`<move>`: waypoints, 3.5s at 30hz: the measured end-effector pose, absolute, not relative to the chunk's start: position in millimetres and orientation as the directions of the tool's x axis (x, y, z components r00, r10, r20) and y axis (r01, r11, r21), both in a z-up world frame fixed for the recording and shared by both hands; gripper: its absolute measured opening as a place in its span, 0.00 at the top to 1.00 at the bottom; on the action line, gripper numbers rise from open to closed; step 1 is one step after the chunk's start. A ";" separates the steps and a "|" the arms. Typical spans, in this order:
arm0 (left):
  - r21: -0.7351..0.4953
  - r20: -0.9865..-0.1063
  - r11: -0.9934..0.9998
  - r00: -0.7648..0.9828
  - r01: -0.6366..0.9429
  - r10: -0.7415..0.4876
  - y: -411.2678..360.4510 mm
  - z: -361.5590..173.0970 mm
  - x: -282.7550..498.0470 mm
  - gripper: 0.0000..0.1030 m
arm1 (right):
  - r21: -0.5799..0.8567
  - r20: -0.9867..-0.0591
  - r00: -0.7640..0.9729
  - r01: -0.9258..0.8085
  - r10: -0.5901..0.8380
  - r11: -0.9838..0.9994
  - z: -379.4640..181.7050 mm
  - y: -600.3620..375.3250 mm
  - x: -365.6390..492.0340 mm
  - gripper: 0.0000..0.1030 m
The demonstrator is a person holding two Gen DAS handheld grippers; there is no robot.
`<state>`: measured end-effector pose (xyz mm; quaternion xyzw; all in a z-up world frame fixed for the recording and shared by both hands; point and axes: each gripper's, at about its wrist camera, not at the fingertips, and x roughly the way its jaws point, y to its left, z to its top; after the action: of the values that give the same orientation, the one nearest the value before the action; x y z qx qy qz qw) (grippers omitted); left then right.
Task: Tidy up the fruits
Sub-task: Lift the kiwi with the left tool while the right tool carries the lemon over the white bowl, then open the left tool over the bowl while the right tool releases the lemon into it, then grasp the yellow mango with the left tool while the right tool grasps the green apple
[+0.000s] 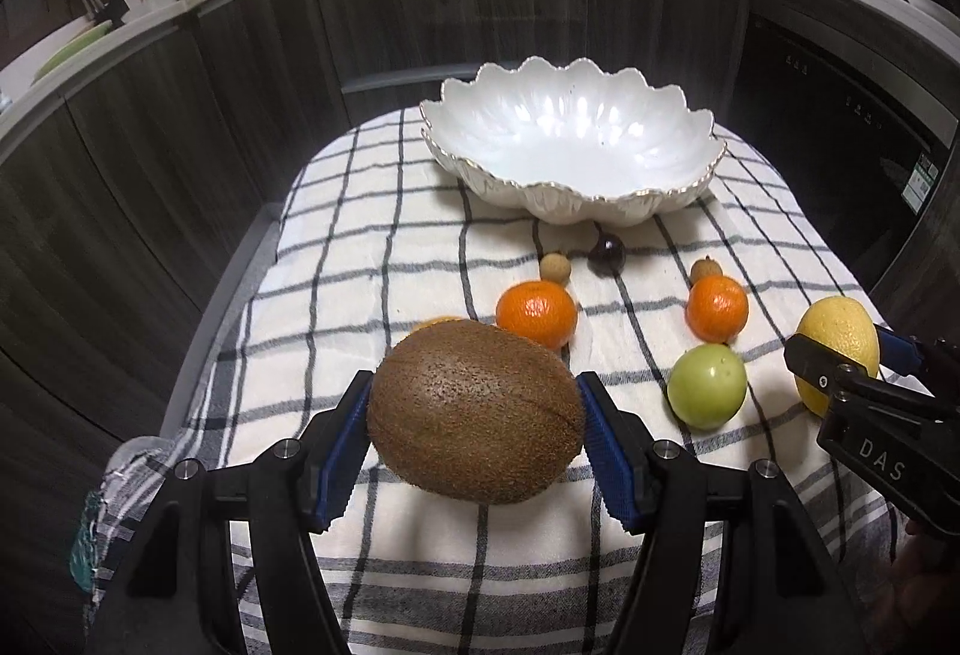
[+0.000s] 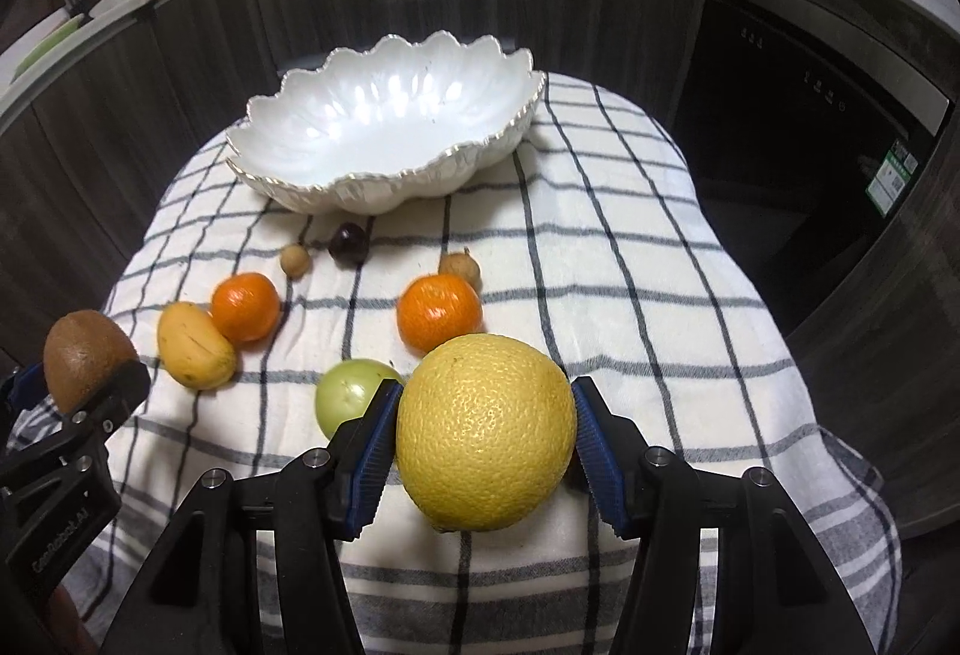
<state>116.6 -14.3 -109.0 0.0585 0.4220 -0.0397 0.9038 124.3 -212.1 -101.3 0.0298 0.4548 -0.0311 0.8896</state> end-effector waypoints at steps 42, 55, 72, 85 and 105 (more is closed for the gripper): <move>0.031 -0.721 0.970 0.678 0.241 -0.145 -40.8 -71.2 288.2 0.37 | 0.046 -0.747 0.662 -0.044 0.064 0.998 -58.3 -210.0 286.6 0.45; 0.016 -0.788 0.963 0.596 0.269 -0.153 -48.6 -101.5 323.0 0.37 | 0.055 -0.799 0.597 -0.041 0.069 0.998 -83.3 -211.1 320.7 0.45; 0.065 -0.797 0.966 0.596 0.250 -0.100 -47.0 -105.5 325.8 0.21 | 0.038 -0.814 0.580 0.007 0.027 0.999 -93.3 -220.4 320.9 0.31; 0.135 -0.754 0.971 0.656 0.199 -0.030 -42.7 -87.0 303.3 0.01 | -0.088 -0.747 0.656 0.066 -0.110 0.994 -58.2 -216.9 288.4 0.13; 0.138 -0.703 0.981 0.711 0.136 0.000 -21.1 -52.0 219.6 0.00 | -0.057 -0.723 0.681 0.102 -0.111 0.993 -26.7 -207.6 213.9 0.13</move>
<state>219.6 -21.1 -52.0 0.0902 0.3780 -0.0369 0.9206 213.9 -207.6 -26.7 -0.0059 0.3949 -0.0581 0.9169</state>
